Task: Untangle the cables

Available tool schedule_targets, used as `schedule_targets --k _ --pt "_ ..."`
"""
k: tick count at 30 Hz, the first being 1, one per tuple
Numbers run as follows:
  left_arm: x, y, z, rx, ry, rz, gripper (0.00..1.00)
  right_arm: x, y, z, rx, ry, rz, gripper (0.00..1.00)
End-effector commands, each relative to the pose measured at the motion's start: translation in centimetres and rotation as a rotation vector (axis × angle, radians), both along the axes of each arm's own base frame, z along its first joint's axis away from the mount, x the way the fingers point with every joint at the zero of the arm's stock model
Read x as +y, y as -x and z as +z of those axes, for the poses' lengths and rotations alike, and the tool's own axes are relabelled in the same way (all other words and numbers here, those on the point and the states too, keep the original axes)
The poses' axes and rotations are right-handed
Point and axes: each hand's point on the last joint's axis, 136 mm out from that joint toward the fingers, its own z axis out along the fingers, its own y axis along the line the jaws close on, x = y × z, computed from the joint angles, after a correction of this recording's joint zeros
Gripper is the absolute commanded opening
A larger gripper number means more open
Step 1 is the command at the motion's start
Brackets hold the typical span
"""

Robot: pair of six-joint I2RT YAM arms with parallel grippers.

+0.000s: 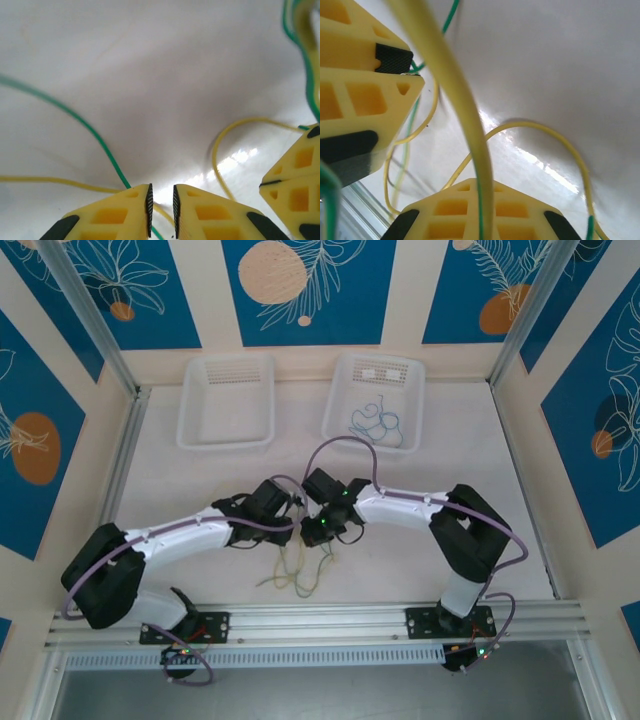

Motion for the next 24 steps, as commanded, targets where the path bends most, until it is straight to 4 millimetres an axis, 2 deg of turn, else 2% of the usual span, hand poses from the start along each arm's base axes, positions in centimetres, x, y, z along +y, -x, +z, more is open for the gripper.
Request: schedule_targets --k 1,6,12,15,19,21,24 --pt "0.9 0.1 0.4 -0.021 -0.053 0.003 0.21 1.1 -1.4 4.7 -0.106 -0.09 0.034 0.03" --pt "1.5 0.1 0.2 -0.025 -0.074 0.02 0.21 0.2 -1.6 5.8 -0.119 -0.105 0.02 0.0" --pt "2.3 -0.1 0.4 -0.039 -0.102 0.043 0.22 -1.5 -2.2 9.1 -0.16 -0.142 -0.001 0.0" --pt "2.3 -0.4 1.2 -0.068 -0.091 0.053 0.25 -2.3 -2.4 10.9 -0.186 -0.176 0.01 0.0" --pt "2.7 -1.0 3.0 -0.12 -0.076 0.078 0.26 -2.4 -1.6 13.0 -0.133 -0.28 0.073 0.0" --pt "2.9 -1.3 3.8 -0.145 -0.077 0.09 0.27 -3.0 -1.9 12.8 -0.134 -0.239 0.062 0.0" --pt "3.2 -1.7 5.3 -0.188 -0.063 0.107 0.28 -3.4 -2.2 13.7 -0.162 -0.247 0.044 0.0"
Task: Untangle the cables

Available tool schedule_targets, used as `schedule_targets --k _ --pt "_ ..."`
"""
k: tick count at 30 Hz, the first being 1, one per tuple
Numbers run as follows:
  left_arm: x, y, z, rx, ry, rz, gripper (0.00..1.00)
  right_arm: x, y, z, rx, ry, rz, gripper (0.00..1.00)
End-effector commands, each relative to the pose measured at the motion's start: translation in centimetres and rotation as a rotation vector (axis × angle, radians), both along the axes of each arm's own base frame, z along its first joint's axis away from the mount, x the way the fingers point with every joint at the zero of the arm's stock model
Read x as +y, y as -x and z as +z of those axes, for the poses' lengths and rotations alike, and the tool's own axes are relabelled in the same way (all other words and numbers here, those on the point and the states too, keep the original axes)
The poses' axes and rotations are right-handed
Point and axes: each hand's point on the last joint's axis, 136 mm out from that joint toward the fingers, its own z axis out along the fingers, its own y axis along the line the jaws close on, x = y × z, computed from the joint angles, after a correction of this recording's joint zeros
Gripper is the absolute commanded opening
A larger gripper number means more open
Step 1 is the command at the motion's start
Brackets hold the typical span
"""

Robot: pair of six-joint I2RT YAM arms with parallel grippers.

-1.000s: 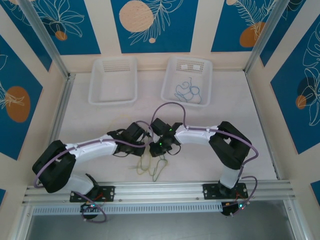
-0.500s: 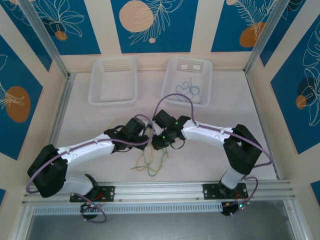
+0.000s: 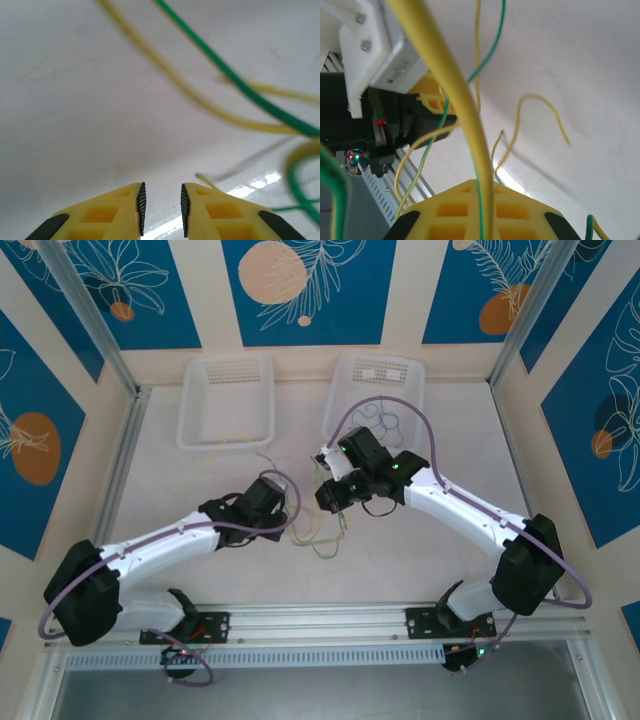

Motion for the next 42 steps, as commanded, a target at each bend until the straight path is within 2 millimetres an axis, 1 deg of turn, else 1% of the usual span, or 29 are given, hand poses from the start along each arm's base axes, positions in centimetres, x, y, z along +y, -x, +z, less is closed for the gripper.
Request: schedule_targets --k 1,3,4,6,8,11,12,13,14,16,19,20,22,24,26,28,31,33,36,39,42 --pt "1.0 -0.8 2.3 -0.064 -0.002 0.046 0.29 -0.1 1.1 1.6 0.018 -0.046 0.045 0.0" --pt "1.2 -0.9 3.2 -0.091 0.008 0.059 0.3 -0.1 0.9 2.6 0.033 -0.093 0.039 0.0" --pt "1.3 -1.0 3.7 -0.104 0.015 0.065 0.3 -0.2 0.7 2.6 0.035 -0.094 0.034 0.0" --pt "1.4 -1.0 4.6 -0.126 0.036 0.063 0.32 -0.4 0.3 2.1 0.031 -0.06 0.027 0.0" --pt "1.4 -0.9 5.3 -0.139 0.046 0.06 0.32 -0.8 0.0 1.2 0.035 -0.013 0.018 0.0" --pt "1.6 -0.8 5.8 -0.155 0.058 0.061 0.33 -1.0 -0.1 0.3 0.039 0.013 0.019 0.0" --pt "1.7 -0.7 5.8 -0.157 0.06 0.065 0.36 -1.0 -0.2 0.0 0.04 0.014 0.019 0.0" --pt "1.7 -0.7 5.8 -0.158 0.065 0.064 0.36 -1.1 -0.3 -0.1 0.04 0.015 0.015 0.0" --pt "1.5 -0.6 5.8 -0.158 0.078 0.052 0.36 -1.1 -0.4 -0.2 0.046 0.016 0.009 0.0" --pt "0.4 -0.3 6.1 -0.155 0.121 0.0 0.42 -1.1 -0.6 0.0 0.062 0.013 0.0 0.0" --pt "-1.0 -0.1 6.7 -0.175 0.157 -0.083 0.44 -0.8 -0.6 0.8 0.079 -0.012 -0.003 0.0" --pt "-1.2 -0.1 7.0 -0.189 0.161 -0.105 0.45 -0.8 -0.8 1.4 0.084 -0.022 -0.01 0.0" --pt "-1.2 -0.3 7.5 -0.221 0.157 -0.119 0.46 -0.9 -1.1 2.5 0.099 -0.048 -0.033 0.0" --pt "-1.4 -0.4 8.5 -0.265 0.181 -0.132 0.47 -0.9 -1.3 3.7 0.113 -0.084 -0.046 0.0" --pt "-1.2 -0.5 9.8 -0.321 0.221 -0.125 0.52 -1.0 -1.5 4.8 0.113 -0.098 -0.057 0.0" --pt "-1.2 -0.4 11.0 -0.363 0.264 -0.127 0.55 -1.2 -1.6 5.6 0.109 -0.111 -0.064 0.0" --pt "-1.6 0.2 12.0 -0.393 0.323 -0.16 0.58 -1.5 -1.9 6.6 0.126 -0.138 -0.103 0.0" --pt "-2.1 0.7 12.0 -0.389 0.339 -0.201 0.61 -1.8 -2.2 7.1 0.138 -0.143 -0.135 0.0" --pt "-2.9 1.0 11.3 -0.36 0.328 -0.258 0.61 -1.7 -2.3 8.1 0.169 -0.181 -0.166 0.0" --pt "-3.9 1.2 11.4 -0.361 0.343 -0.302 0.65 -1.4 -2.2 8.9 0.195 -0.208 -0.181 0.0" --pt "-4.3 1.0 11.7 -0.39 0.362 -0.309 0.66 -1.6 -2.3 9.4 0.201 -0.229 -0.212 0.0"
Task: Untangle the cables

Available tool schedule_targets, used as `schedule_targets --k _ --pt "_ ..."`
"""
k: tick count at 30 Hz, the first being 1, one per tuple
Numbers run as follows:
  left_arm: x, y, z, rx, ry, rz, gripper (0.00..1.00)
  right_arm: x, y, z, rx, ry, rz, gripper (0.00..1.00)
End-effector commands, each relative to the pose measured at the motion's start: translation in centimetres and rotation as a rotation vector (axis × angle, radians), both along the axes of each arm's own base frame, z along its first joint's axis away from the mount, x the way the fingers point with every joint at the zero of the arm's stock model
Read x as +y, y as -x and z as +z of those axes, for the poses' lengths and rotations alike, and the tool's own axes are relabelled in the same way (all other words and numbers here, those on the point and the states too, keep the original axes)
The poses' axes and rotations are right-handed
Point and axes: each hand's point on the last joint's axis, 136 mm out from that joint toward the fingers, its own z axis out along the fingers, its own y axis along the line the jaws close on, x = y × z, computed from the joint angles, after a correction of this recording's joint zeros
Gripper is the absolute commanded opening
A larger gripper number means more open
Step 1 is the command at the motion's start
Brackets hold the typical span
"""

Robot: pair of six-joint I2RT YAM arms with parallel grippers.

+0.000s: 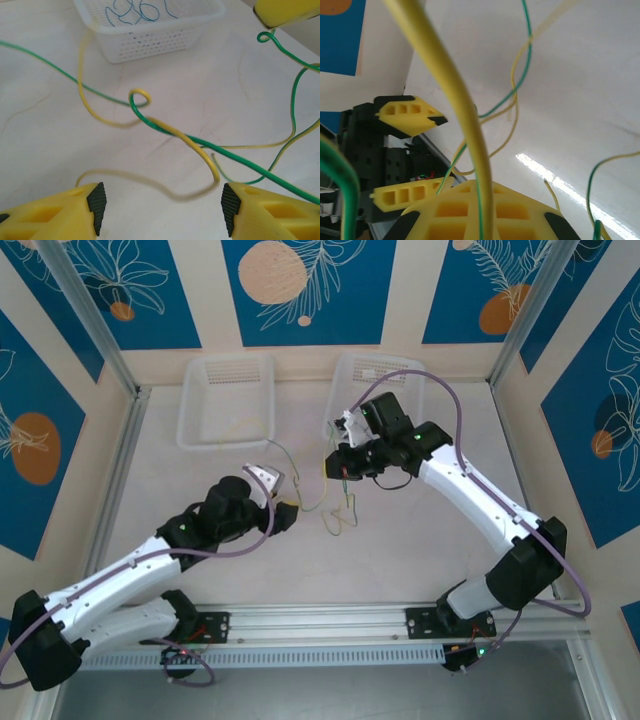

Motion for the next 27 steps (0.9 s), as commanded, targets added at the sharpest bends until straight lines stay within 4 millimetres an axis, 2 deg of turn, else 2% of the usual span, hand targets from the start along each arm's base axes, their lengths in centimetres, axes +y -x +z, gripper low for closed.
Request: schedule_targets --k 1,7,9,11,13,16,20,23,24,27 --pt "-1.2 0.3 1.1 -0.056 0.052 -0.065 0.66 -0.1 0.7 2.6 0.026 -0.073 -0.036 0.0" --pt "-1.9 0.1 0.4 -0.062 0.073 -0.081 0.69 0.7 1.0 4.4 0.048 -0.171 -0.058 0.0" --pt "-2.1 -0.2 0.1 -0.065 0.063 -0.076 0.79 1.1 1.2 4.7 0.055 -0.189 -0.046 0.0" --pt "-2.3 -0.5 -0.1 -0.079 0.053 -0.078 0.81 1.3 1.3 4.8 0.062 -0.203 -0.042 0.0" --pt "-2.6 -0.8 0.3 -0.102 0.058 -0.083 0.85 1.4 1.3 4.7 0.069 -0.209 -0.043 0.0" --pt "-3.0 -0.9 1.1 -0.142 0.067 -0.097 0.86 1.6 1.2 4.5 0.077 -0.216 -0.045 0.0" --pt "-2.2 -1.8 1.3 -0.173 0.05 -0.037 0.82 1.6 1.3 4.4 0.075 -0.218 -0.048 0.0" --pt "-1.8 -1.8 1.5 -0.193 0.043 -0.021 0.74 1.4 1.3 4.2 0.075 -0.215 -0.052 0.0" --pt "-1.6 -1.8 1.4 -0.195 0.041 -0.02 0.69 1.4 1.3 4.1 0.079 -0.215 -0.054 0.0" --pt "-1.4 -1.5 1.4 -0.203 0.04 -0.024 0.47 1.3 1.4 4.3 0.076 -0.221 -0.051 0.0"
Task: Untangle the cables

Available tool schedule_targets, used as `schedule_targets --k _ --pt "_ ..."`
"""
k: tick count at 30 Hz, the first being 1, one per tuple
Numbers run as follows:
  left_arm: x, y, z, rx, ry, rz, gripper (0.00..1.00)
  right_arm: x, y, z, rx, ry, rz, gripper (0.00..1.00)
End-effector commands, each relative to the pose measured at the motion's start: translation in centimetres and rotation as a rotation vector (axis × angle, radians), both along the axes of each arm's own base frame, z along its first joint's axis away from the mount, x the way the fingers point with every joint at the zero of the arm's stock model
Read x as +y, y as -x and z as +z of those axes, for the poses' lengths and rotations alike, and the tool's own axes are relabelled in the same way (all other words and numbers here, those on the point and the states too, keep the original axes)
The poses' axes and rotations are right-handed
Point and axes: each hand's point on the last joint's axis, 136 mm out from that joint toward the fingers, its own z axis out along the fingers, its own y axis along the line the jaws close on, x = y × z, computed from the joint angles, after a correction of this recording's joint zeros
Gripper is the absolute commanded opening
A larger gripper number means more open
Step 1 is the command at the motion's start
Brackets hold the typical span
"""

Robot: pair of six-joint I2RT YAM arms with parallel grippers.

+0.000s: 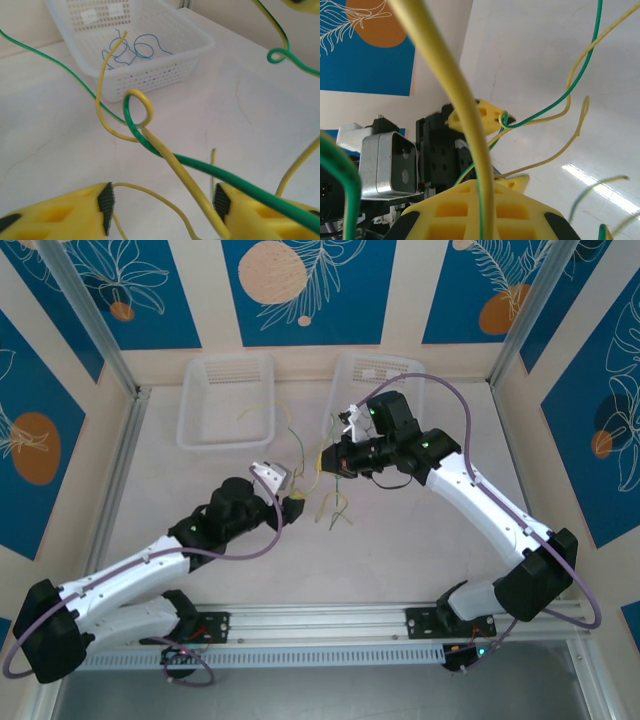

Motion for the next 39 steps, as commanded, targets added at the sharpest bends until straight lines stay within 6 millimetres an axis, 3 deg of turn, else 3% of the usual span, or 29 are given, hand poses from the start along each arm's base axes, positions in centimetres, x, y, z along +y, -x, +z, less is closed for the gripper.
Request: schedule_targets --k 1,11,18,26,33,39 --pt "0.3 0.1 0.6 -0.038 0.007 0.009 0.39 0.0 1.0 1.1 -0.002 -0.039 0.02 0.0" --pt "0.6 0.5 -0.2 -0.017 -0.02 0.004 0.01 -1.2 0.4 0.8 -0.014 -0.027 -0.027 0.0" --pt "1.4 0.6 -1.0 -0.014 -0.028 0.028 0.0 -2.7 -0.4 1.3 -0.016 -0.048 -0.07 0.0" --pt "2.2 1.2 -1.6 -0.008 -0.041 0.039 0.0 -6.1 -1.9 1.6 -0.025 -0.057 -0.19 0.0" --pt "3.0 1.2 -2.1 -0.012 -0.063 0.058 0.0 -10.7 -3.3 1.1 -0.021 -0.043 -0.347 0.0" --pt "3.4 1.2 -2.1 -0.015 -0.062 0.076 0.0 -14.8 -3.8 -0.5 0.011 -0.012 -0.457 0.0"
